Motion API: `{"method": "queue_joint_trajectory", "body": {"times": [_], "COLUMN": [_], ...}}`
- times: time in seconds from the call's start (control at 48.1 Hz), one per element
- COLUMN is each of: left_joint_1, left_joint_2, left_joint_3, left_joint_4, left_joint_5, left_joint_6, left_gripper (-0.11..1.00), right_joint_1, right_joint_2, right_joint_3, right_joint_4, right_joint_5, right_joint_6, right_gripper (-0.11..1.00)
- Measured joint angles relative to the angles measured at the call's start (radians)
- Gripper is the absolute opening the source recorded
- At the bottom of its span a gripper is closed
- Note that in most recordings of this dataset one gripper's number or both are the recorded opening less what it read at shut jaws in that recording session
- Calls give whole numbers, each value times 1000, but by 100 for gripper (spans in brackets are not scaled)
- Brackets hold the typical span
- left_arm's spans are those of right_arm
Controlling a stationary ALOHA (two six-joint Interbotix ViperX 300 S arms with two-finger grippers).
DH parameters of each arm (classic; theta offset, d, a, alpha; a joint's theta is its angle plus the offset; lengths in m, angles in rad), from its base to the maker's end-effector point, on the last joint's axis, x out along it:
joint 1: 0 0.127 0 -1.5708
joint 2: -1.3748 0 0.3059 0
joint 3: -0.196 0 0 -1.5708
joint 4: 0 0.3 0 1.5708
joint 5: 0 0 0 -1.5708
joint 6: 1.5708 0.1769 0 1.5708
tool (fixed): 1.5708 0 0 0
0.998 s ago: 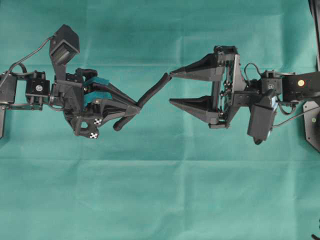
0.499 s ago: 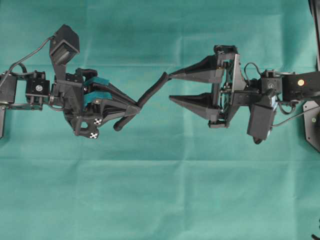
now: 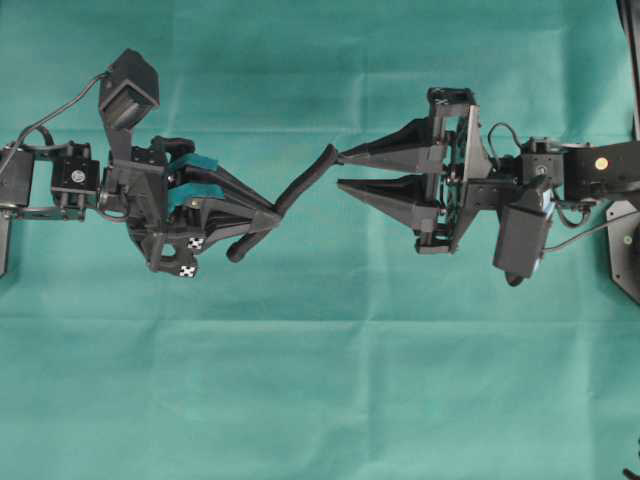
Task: Peel off the Velcro with your right arm.
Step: 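Close the right gripper on the strap's free end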
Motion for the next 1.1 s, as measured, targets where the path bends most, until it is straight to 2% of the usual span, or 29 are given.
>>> {"method": "queue_joint_trajectory", "body": {"times": [0.914,1.101], "left_joint_1": [2,2], "left_joint_2": [0,2], "left_joint_3": [5,6], "left_joint_4": [0,0], "left_joint_5": [0,0], "left_joint_6": [0,-2], "left_gripper": [10,10], "right_joint_1": [2,0], "right_joint_2": [-2,0], "right_joint_3": [-8,-8], "right_joint_4": [0,0], "right_joint_5": [-35,-35], "right_joint_6": [2,2], "right_gripper": [1,-4]}}
